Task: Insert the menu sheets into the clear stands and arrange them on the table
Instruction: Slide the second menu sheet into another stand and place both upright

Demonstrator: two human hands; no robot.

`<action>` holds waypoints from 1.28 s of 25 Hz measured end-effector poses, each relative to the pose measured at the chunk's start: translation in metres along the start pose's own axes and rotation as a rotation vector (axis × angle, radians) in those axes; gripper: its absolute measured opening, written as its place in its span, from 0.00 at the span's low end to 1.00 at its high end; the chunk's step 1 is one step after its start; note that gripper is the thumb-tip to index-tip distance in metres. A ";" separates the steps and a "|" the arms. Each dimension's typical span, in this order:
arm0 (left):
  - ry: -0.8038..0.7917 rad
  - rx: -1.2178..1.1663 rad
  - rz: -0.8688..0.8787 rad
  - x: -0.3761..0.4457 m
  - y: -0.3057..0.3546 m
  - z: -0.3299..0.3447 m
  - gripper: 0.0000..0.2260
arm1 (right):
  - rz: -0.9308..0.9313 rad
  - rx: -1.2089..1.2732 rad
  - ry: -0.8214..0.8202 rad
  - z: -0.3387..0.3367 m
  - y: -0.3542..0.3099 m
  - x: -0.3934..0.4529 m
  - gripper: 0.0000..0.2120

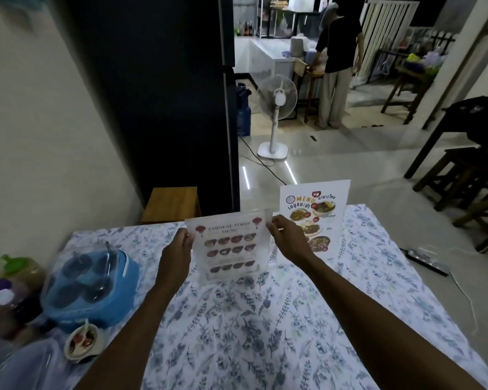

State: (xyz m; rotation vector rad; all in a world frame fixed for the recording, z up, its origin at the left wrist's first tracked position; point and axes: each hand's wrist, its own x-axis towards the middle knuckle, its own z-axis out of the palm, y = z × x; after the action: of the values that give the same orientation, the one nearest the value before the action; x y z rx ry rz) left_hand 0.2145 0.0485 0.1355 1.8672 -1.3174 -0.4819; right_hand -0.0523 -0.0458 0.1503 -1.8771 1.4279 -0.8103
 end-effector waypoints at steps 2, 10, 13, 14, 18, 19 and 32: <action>0.021 0.002 0.008 0.013 0.001 0.005 0.10 | 0.002 0.008 0.035 0.011 0.004 0.018 0.11; 0.011 -0.059 -0.016 0.054 -0.018 0.020 0.11 | 0.043 -0.092 0.076 0.034 0.012 0.058 0.10; 0.009 -0.113 -0.051 0.054 -0.016 0.023 0.13 | 0.051 -0.158 0.086 0.038 0.014 0.060 0.11; 0.018 -0.126 -0.075 0.053 -0.015 0.024 0.14 | 0.053 -0.169 0.087 0.039 0.015 0.061 0.12; 0.069 -0.130 -0.142 0.042 -0.014 0.030 0.14 | 0.088 -0.154 0.064 0.041 0.019 0.052 0.16; 0.069 -0.117 -0.142 0.040 -0.013 0.031 0.14 | 0.095 -0.159 0.053 0.039 0.019 0.049 0.17; 0.066 -0.154 -0.450 0.013 0.029 0.016 0.32 | 0.059 -0.208 -0.054 -0.030 0.024 -0.005 0.21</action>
State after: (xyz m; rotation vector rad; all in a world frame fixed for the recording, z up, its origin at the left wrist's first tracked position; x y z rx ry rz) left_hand 0.1907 0.0255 0.1495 2.0291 -0.7871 -0.7229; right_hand -0.0908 -0.0493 0.1484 -1.9836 1.5762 -0.5980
